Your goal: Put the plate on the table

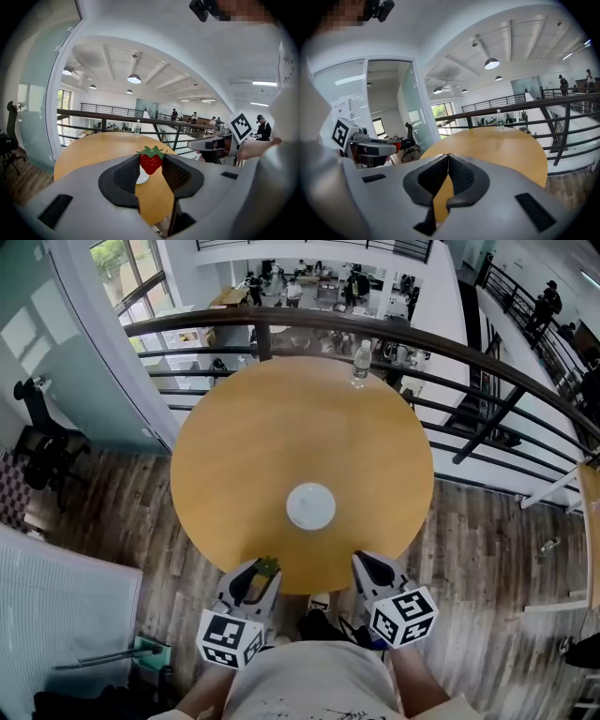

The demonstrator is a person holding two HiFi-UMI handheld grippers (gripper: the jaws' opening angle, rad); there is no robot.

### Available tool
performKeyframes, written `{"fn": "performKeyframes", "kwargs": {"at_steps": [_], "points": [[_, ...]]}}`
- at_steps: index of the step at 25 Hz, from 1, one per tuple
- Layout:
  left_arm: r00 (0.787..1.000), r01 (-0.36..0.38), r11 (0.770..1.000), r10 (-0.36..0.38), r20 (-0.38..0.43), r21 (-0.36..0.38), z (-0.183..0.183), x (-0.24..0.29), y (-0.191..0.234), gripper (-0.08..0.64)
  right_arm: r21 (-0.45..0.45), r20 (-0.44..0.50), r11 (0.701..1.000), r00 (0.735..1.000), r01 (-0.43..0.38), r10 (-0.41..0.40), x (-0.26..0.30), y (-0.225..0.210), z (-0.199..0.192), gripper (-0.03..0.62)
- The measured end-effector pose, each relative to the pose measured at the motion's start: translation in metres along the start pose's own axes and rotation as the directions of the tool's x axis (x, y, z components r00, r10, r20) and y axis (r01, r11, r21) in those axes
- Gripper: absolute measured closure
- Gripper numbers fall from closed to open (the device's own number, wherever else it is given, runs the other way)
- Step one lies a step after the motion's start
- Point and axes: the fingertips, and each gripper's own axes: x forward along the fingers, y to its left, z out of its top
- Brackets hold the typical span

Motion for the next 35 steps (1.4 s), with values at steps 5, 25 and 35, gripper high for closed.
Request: {"fn": "performKeyframes", "kwargs": {"at_steps": [5, 25, 35], "points": [[1.0, -0.03, 1.0, 0.03, -0.004, 0.008, 0.014, 0.028, 0.0, 0.399, 0.015, -0.006, 1.0, 1.0, -0.024, 0.024, 0.011, -0.03, 0.01, 0.566], [0.999, 0.016, 1.0, -0.015, -0.043, 0.021, 0.034, 0.082, 0.026, 0.399, 0.041, -0.015, 0.999, 1.0, 0.011, -0.011, 0.034, -0.059, 0.028, 0.566], [0.994, 0.073, 0.997, -0.07, -0.08, 0.031, 0.029, 0.102, 0.037, 0.399, 0.047, -0.035, 0.998, 0.998, 0.046, -0.044, 0.054, -0.063, 0.025, 0.566]]}}
